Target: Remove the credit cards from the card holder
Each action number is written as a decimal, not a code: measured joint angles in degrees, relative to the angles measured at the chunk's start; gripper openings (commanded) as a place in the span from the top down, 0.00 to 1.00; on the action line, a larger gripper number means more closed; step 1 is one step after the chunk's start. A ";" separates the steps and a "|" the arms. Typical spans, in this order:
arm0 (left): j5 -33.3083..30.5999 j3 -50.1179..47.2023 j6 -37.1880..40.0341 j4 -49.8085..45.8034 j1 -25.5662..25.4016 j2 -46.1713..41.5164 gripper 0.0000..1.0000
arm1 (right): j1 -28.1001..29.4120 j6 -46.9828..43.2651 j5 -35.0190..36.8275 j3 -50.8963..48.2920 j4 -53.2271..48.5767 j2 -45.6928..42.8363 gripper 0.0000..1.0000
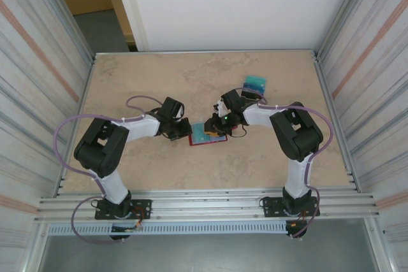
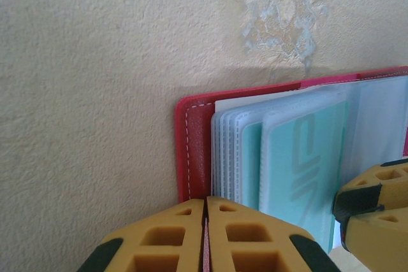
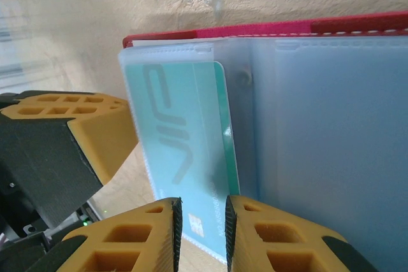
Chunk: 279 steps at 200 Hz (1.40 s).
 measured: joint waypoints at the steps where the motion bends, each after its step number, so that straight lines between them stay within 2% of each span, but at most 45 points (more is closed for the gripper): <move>1: 0.00 0.00 0.02 0.00 0.00 0.00 0.90 | -0.02 0.00 0.02 0.00 0.00 0.00 0.73; 181: 0.00 0.00 0.00 0.00 0.00 0.00 0.90 | -1.09 -1.05 1.42 -0.24 -0.55 -0.20 0.74; 279: 0.02 0.00 0.00 0.02 0.00 0.02 0.90 | -0.94 -0.52 -1.81 -0.48 3.58 0.39 0.75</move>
